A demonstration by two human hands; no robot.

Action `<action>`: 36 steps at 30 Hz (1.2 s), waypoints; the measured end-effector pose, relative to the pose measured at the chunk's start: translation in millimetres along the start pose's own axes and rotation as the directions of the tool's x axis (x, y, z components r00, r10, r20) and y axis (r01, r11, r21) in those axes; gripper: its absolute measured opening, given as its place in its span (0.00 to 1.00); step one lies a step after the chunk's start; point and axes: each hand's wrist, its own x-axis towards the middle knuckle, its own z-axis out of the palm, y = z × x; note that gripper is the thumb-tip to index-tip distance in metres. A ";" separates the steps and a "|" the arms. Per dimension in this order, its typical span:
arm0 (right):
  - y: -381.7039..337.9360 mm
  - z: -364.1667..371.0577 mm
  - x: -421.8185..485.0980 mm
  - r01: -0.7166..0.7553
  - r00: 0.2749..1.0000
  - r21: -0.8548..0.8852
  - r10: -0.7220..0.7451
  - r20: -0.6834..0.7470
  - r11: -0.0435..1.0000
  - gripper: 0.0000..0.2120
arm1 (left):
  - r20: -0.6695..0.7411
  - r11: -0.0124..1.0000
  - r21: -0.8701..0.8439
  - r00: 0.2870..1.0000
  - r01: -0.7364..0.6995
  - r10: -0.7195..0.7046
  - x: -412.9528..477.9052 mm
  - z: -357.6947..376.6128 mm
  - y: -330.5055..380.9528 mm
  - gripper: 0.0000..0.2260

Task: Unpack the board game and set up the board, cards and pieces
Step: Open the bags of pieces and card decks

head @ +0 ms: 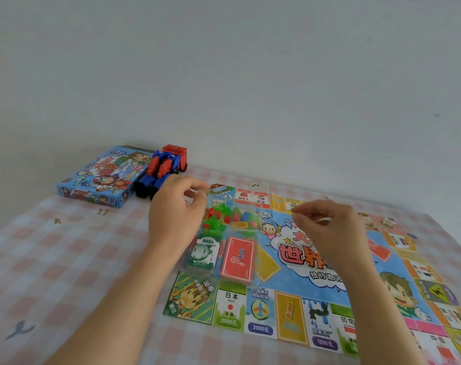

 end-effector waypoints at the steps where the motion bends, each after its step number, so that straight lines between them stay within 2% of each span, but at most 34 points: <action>1: -5.9 11.4 -3.5 0.041 0.999 0.007 -0.042 0.018 0.999 0.04 | -0.008 0.999 -0.024 1.000 0.026 -0.026 0.7 -1.0 0.5 0.07; 4: -18.1 39.8 -14.2 0.179 0.981 -0.030 -0.176 0.079 0.983 0.04 | -0.019 0.975 -0.155 0.987 0.157 -0.162 3.7 -5.4 1.2 0.06; 6: -19.1 49.3 -15.9 0.222 0.973 -0.057 -0.218 0.076 0.973 0.04 | -0.012 0.931 -0.271 0.967 0.243 -0.256 5.9 -8.8 1.7 0.07; 11: -10.0 50.5 -8.3 0.102 0.995 -0.130 -0.102 0.003 0.986 0.05 | 0.062 0.888 -0.347 0.952 0.302 -0.300 6.4 -10.3 6.4 0.07; 13: -9.0 50.9 -6.7 0.077 0.997 -0.156 -0.073 0.034 0.985 0.06 | 0.127 0.879 -0.344 0.944 0.331 -0.305 5.3 -9.2 8.2 0.08; 19: -19.3 58.9 -11.1 0.098 0.949 -0.298 0.001 0.316 0.950 0.18 | 0.255 0.928 -0.188 0.928 0.322 -0.270 1.8 -4.2 5.9 0.05; 21: -21.6 59.8 -11.6 0.118 0.946 -0.297 -0.015 0.325 0.948 0.18 | 0.259 0.951 -0.131 0.936 0.280 -0.240 1.4 -3.0 5.4 0.05; 24: -22.7 60.6 -11.8 0.133 0.950 -0.257 -0.049 0.308 0.957 0.13 | 0.253 0.975 -0.064 0.949 0.213 -0.190 1.5 -1.9 4.0 0.05; 27: -22.2 61.6 -12.4 0.133 0.964 -0.185 -0.083 0.253 0.974 0.09 | 0.264 0.986 0.024 0.950 0.167 -0.168 0.7 -1.1 1.9 0.06; 29: -22.9 61.5 -12.1 0.132 0.980 -0.104 -0.114 0.163 0.986 0.06 | 0.276 0.985 0.077 0.946 0.158 -0.173 0.1 -0.8 -0.6 0.07; 30: -24.0 60.3 -11.9 0.109 0.988 -0.035 -0.104 0.112 0.993 0.05 | 0.278 0.984 0.101 0.945 0.146 -0.169 0.0 -0.6 -1.5 0.07; 32: -26.9 55.6 -10.9 -0.013 0.999 0.170 0.006 0.045 0.985 0.05 | 0.277 0.982 0.142 0.948 0.124 -0.160 -0.4 0.0 -2.4 0.07; 34: -29.6 48.9 -9.4 -0.167 0.986 0.417 0.161 0.050 0.893 0.07 | 0.272 0.977 0.177 0.949 0.115 -0.161 -0.3 0.7 -2.7 0.05; 36: -31.3 43.8 -8.9 -0.292 0.954 0.598 0.275 0.124 0.746 0.08 | 0.271 0.973 0.203 0.949 0.109 -0.162 -0.6 0.8 -3.3 0.05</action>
